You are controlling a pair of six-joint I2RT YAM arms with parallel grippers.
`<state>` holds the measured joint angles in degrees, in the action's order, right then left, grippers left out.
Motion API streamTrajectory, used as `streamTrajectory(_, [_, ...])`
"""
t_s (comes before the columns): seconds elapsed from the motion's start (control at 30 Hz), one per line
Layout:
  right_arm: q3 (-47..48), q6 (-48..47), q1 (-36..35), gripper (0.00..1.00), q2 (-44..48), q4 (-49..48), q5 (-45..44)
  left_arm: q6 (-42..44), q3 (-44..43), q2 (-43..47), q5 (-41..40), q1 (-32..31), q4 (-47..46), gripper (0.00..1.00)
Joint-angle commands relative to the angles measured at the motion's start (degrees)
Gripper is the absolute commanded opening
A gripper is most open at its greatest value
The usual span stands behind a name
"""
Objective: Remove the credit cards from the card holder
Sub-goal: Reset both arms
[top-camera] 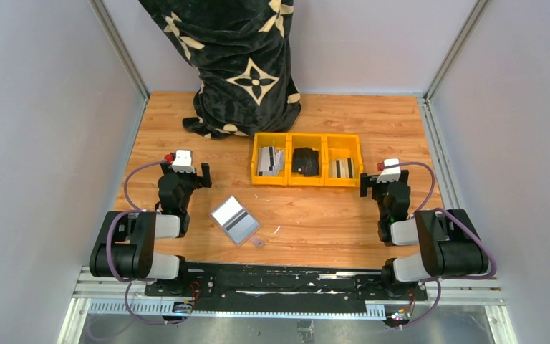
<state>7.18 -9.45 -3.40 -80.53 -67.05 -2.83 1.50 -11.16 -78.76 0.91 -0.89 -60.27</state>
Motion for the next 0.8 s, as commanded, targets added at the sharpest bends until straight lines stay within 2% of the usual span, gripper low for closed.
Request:
streamTrajectory(0.0, [2.14, 2.82, -0.13, 0.98, -1.19, -0.71, -9.60, 0.70, -0.30, 0.18, -0.73, -0.15, -0.62, 1.00])
streamTrajectory(0.07, [4.44, 4.91, -0.21, 0.98, -1.22, 3.61, -14.58, 0.70, -0.27, 0.26, -0.74, -0.17, -0.61, 1.00])
streamTrajectory(0.4, [4.42, 4.36, -0.38, 0.98, -1.21, 3.68, -13.87, 0.70, -0.27, 0.21, -0.74, -0.17, -0.66, 1.00])
streamTrajectory(0.43, [4.47, 4.22, -0.38, 0.98, -1.25, 3.70, -13.01, 0.70, -0.31, 0.19, -0.73, -0.18, -0.65, 1.00])
streamTrajectory(0.5, [5.35, 1.50, -0.22, 0.98, -1.27, 5.49, -5.30, 0.70, -0.28, 0.23, -0.73, -0.23, -0.65, 1.00])
streamTrajectory(0.77, [5.49, 1.71, 0.12, 0.99, -1.12, 6.13, -4.62, 0.70, -0.34, 0.20, -0.74, -0.19, -0.71, 1.00])
